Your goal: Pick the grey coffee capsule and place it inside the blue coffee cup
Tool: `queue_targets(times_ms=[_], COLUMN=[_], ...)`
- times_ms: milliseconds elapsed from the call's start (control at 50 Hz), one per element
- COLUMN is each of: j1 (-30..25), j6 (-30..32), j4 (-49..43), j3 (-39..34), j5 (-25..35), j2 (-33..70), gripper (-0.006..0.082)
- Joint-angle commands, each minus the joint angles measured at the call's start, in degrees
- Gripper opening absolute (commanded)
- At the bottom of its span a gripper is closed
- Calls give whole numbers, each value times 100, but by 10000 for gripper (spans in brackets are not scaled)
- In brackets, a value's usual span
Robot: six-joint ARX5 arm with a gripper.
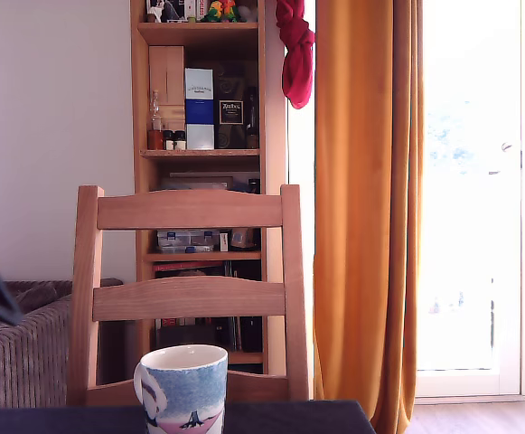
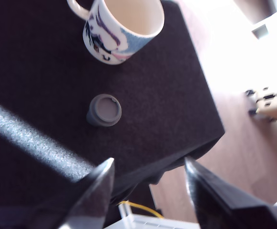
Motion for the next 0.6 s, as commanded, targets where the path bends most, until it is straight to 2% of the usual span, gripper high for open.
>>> queue_targets(times_ms=[0, 340, 580], j1=[-173, -824, -964], j6=[170, 538, 664], j4=[50, -262, -245], j3=[291, 1425, 1926], j5=[-111, -1263, -1397], j2=[400, 2378, 3344], gripper=[706, 706, 706])
